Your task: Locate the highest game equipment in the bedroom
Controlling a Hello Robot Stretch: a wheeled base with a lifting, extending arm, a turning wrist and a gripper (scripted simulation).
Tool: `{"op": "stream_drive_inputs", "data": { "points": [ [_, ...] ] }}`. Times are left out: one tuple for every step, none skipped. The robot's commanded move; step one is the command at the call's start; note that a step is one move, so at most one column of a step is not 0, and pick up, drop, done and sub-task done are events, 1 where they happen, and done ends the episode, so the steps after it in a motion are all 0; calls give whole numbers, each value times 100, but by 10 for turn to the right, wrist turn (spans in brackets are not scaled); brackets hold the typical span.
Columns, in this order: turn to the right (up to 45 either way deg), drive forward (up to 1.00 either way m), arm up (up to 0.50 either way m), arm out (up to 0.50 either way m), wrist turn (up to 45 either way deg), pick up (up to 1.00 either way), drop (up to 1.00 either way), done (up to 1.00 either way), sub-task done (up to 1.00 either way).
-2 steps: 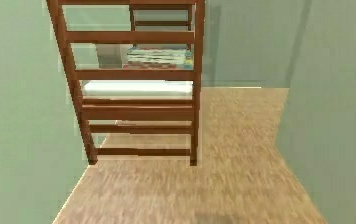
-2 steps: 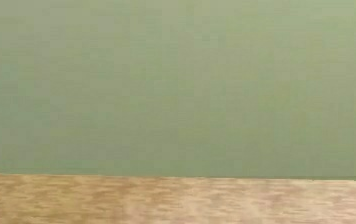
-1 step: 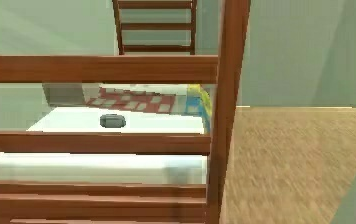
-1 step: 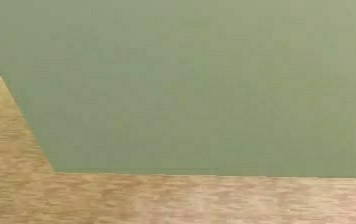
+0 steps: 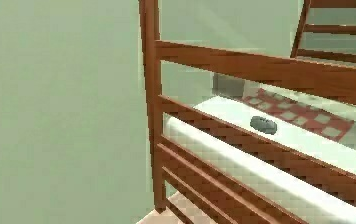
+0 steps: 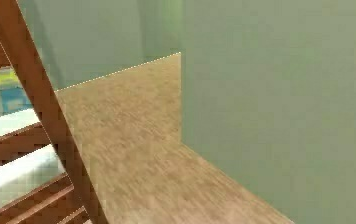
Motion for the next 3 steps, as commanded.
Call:
{"op": "stream_drive_inputs", "data": {
  "points": [
    [-450,0,0,0,0,0,0,0,0],
    [-450,0,0,0,0,0,0,0,0],
    [-390,0,0,0,0,0,0,0,0]
  ]
}}
